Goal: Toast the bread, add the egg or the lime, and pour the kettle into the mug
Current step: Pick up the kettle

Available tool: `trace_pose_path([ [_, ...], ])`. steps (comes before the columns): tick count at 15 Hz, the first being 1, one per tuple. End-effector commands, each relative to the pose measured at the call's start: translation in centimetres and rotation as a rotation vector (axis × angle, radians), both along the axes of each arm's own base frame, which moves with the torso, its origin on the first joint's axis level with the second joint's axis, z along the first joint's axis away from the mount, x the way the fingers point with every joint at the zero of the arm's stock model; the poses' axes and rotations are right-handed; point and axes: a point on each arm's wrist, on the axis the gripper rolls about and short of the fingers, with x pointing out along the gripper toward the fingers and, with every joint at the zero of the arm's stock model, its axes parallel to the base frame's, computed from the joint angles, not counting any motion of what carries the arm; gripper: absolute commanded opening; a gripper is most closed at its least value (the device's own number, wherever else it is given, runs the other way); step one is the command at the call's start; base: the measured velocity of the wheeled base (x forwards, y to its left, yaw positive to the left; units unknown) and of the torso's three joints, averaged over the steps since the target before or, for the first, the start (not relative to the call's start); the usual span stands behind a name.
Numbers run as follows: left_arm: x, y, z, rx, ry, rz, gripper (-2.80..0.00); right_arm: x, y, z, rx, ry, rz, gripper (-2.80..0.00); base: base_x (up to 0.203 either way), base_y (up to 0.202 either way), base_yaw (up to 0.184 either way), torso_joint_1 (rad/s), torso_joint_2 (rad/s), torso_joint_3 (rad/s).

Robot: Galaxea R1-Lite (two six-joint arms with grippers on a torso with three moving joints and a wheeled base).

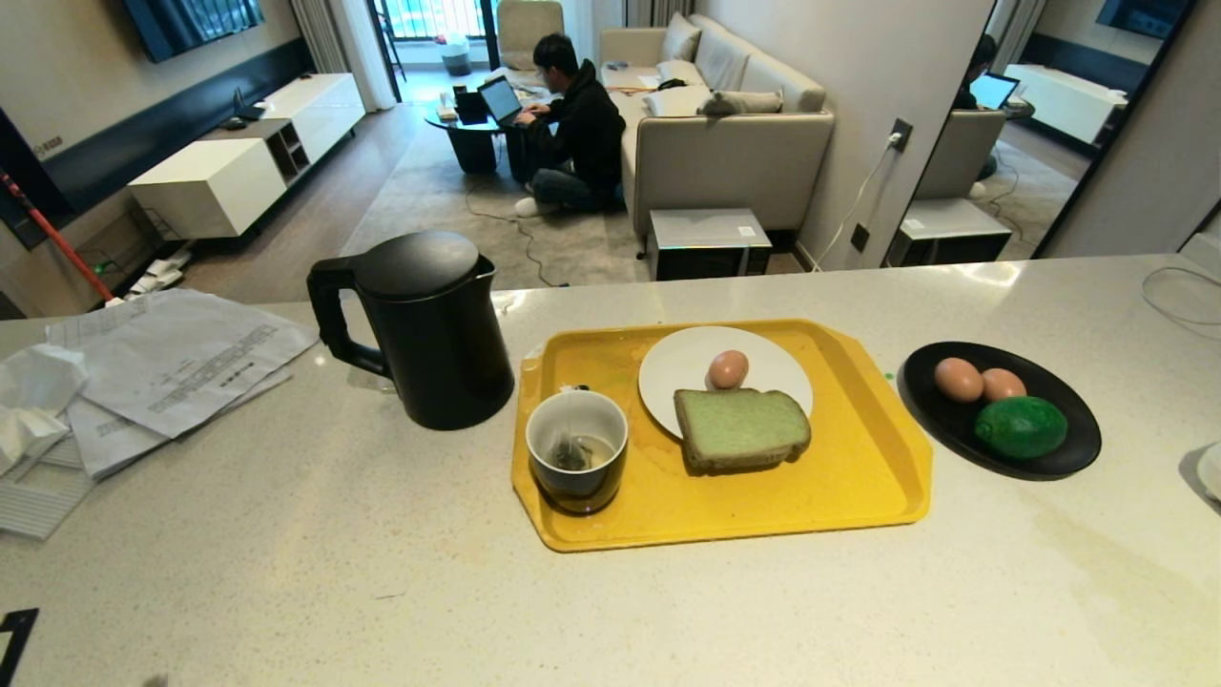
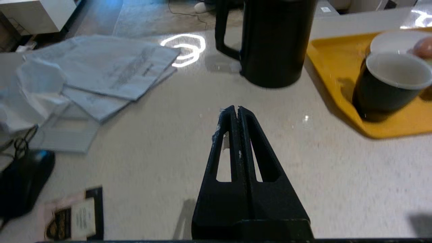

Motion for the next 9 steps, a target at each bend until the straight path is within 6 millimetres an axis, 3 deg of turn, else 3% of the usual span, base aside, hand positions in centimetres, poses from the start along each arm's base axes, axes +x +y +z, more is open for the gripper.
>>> trace_pose_path([
  [1,6.5,0.0,3.8,0.002,0.113,0.000,-2.80,0.0,0.0,0.0,0.001,0.001,0.000,-2.80,0.000,0.000,0.000,0.000,0.00,0.000],
  [5,14.8,0.0,5.6,0.004,0.082,0.004,-2.80,0.0,0.0,0.0,-0.001,0.001,0.000,-2.80,0.000,0.000,0.000,0.000,0.00,0.000],
  [7,16.8,0.0,5.4,0.003,0.069,0.004,-2.80,0.0,0.0,0.0,-0.001,0.001,0.001,-2.80,0.000,0.000,0.000,0.000,0.00,0.000],
  [8,17.0,0.0,5.0,-0.003,0.076,-0.001,0.00,0.0,0.0,0.0,-0.001,0.001,0.001,-2.80,0.000,0.000,0.000,0.000,0.00,0.000],
  [9,16.9,0.0,4.5,-0.004,0.092,-0.007,0.00,0.0,0.0,0.0,-0.001,0.001,0.000,-2.80,0.000,0.000,0.000,0.000,0.00,0.000],
])
